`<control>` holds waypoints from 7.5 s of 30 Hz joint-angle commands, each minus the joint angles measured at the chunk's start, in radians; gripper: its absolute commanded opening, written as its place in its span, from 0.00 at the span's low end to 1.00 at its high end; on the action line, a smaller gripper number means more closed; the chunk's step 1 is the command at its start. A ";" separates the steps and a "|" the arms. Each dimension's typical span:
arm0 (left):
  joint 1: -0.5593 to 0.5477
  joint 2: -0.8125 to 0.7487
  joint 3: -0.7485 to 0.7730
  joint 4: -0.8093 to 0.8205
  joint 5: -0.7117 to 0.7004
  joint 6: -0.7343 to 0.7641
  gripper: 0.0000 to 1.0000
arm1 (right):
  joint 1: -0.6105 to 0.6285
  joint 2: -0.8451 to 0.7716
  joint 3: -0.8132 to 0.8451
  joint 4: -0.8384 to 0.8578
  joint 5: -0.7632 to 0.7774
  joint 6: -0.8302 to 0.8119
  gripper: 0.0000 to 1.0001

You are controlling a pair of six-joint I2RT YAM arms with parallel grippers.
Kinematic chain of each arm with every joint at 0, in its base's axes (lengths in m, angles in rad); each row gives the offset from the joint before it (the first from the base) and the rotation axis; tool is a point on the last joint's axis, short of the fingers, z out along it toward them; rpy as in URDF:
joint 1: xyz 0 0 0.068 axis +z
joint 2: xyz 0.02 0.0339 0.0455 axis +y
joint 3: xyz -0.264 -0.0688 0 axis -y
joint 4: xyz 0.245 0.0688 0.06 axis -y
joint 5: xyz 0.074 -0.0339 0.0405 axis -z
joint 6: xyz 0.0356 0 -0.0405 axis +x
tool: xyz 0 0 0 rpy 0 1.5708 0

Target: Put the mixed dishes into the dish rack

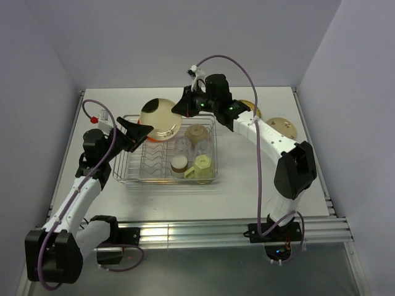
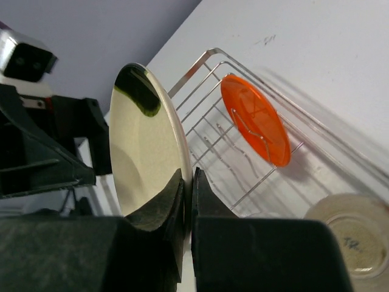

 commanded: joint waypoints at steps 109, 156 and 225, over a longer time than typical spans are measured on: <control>-0.004 -0.179 0.039 -0.174 -0.153 0.257 0.99 | -0.767 0.457 0.378 -0.425 0.060 -0.212 0.48; -0.004 -0.134 0.062 -0.141 -0.115 0.225 0.99 | -0.826 0.338 -0.096 0.507 -0.481 0.579 0.00; -0.003 -0.577 0.127 -0.618 -0.497 0.477 0.99 | 0.162 0.244 0.485 -0.307 0.069 -0.819 0.00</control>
